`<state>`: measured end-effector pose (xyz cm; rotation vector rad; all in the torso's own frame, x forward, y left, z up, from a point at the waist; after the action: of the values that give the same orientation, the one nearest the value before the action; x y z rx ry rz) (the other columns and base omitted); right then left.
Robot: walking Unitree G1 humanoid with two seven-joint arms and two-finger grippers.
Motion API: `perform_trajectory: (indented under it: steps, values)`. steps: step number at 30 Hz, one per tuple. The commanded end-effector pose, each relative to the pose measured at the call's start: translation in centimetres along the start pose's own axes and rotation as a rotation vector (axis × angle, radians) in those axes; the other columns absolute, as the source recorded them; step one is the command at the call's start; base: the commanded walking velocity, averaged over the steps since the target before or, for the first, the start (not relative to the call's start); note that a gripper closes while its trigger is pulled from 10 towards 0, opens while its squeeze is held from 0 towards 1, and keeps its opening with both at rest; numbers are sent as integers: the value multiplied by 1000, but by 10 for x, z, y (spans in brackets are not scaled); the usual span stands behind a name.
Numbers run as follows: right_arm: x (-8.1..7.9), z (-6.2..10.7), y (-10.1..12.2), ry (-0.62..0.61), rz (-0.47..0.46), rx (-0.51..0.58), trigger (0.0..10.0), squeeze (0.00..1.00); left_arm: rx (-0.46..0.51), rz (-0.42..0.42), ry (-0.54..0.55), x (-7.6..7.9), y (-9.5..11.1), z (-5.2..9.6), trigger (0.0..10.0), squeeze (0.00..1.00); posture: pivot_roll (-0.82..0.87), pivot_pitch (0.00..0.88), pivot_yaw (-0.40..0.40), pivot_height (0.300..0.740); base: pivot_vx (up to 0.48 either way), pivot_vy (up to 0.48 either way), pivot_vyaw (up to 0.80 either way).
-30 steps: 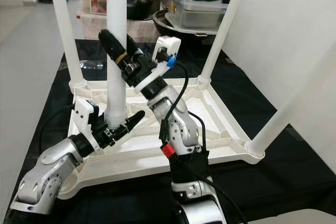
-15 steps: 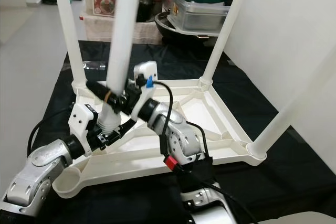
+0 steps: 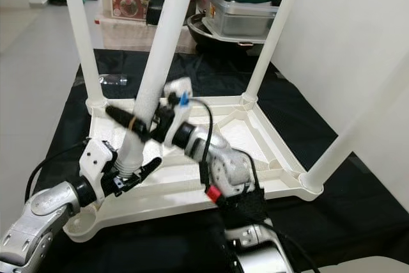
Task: Building children table
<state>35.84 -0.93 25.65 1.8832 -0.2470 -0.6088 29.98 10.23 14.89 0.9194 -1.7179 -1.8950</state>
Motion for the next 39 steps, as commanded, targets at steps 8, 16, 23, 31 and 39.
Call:
perform_trajectory:
  steps: [8,16,23,31,39]
  values:
    - [-8,0,-12,9,-72,-12,10000,0,10,-26,-81,18,1,-6,0,0,96,0,-128,740,0,0,0]
    - [-20,2,-33,31,-130,-61,10000,0,8,-32,-82,17,1,-5,0,0,92,0,-128,740,0,0,0]
    - [-20,3,-40,16,-135,-62,0,0,13,-31,-86,18,2,-7,0,0,91,0,-130,740,0,0,0]
    - [-10,3,-34,-51,-59,0,0,0,14,-30,-87,19,2,-7,2353,0,95,0,-130,740,0,0,0]
    - [-5,1,-25,-94,-48,63,0,0,14,-35,-83,18,0,-6,10000,1000,98,0,-125,740,0,0,0]
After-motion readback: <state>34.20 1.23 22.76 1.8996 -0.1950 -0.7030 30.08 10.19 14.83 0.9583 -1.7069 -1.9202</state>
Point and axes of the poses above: a point about 5 cm out from each wrist's last joint towards the gripper, its own z axis pointing back from the gripper into the wrist, its own y axis along the axis of the wrist's last joint, x = y × z, the point moved 5 cm from there along -z, pointing out of the wrist towards the gripper
